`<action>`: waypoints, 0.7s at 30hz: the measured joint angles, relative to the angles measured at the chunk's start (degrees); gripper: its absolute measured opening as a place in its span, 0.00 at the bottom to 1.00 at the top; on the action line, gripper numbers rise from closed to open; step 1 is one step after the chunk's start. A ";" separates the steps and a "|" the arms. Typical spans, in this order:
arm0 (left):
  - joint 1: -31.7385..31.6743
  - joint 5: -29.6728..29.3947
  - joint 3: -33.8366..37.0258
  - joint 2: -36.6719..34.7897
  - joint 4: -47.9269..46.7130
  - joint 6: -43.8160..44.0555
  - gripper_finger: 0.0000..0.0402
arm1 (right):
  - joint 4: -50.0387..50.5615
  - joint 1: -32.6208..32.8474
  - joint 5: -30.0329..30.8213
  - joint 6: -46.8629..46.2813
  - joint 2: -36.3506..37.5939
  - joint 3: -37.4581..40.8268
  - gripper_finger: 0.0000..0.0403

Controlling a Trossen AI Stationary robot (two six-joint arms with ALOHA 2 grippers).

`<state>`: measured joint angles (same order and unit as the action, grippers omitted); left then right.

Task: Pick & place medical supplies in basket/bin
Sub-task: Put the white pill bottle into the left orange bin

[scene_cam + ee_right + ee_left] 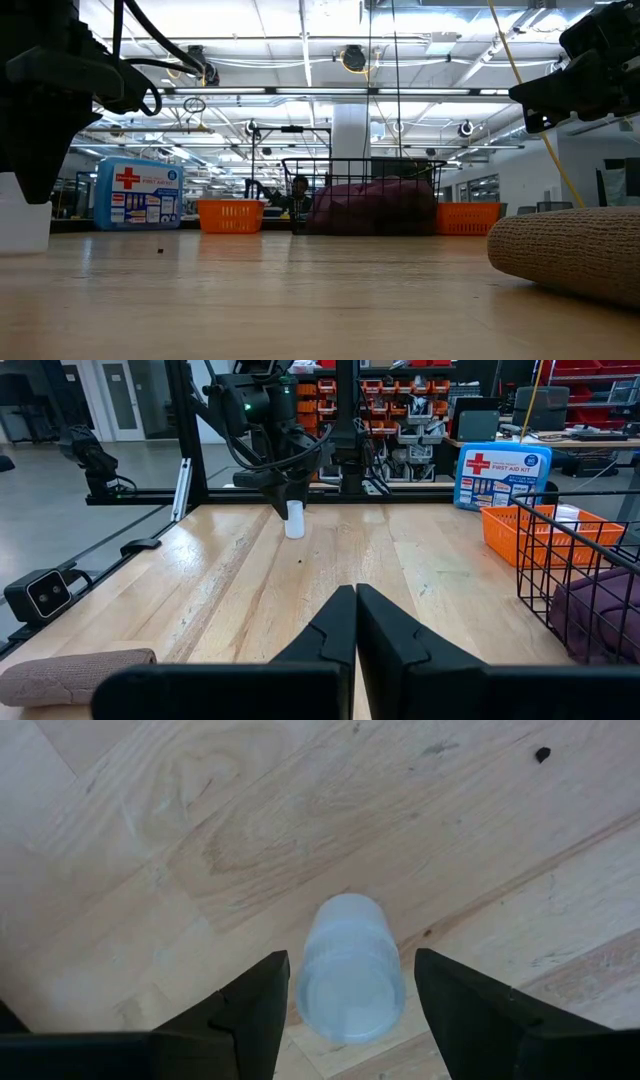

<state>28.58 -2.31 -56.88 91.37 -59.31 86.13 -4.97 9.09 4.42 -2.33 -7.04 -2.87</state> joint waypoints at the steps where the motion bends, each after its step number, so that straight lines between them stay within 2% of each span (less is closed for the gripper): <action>1: 0.00 0.00 0.00 0.00 0.00 0.00 0.56 | 0.00 0.01 -0.01 -0.02 -0.01 0.00 0.00; 12: 0.00 0.13 -0.01 -0.01 -0.01 0.00 0.55 | -0.01 -0.01 0.01 -0.02 0.00 0.00 0.00; 21: 0.00 0.11 -0.09 -0.04 0.01 -0.07 0.37 | -0.01 0.00 -0.01 0.00 0.00 0.00 0.00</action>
<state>28.58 -2.20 -56.97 91.33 -59.29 86.06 -4.98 9.09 4.40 -2.33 -7.04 -2.87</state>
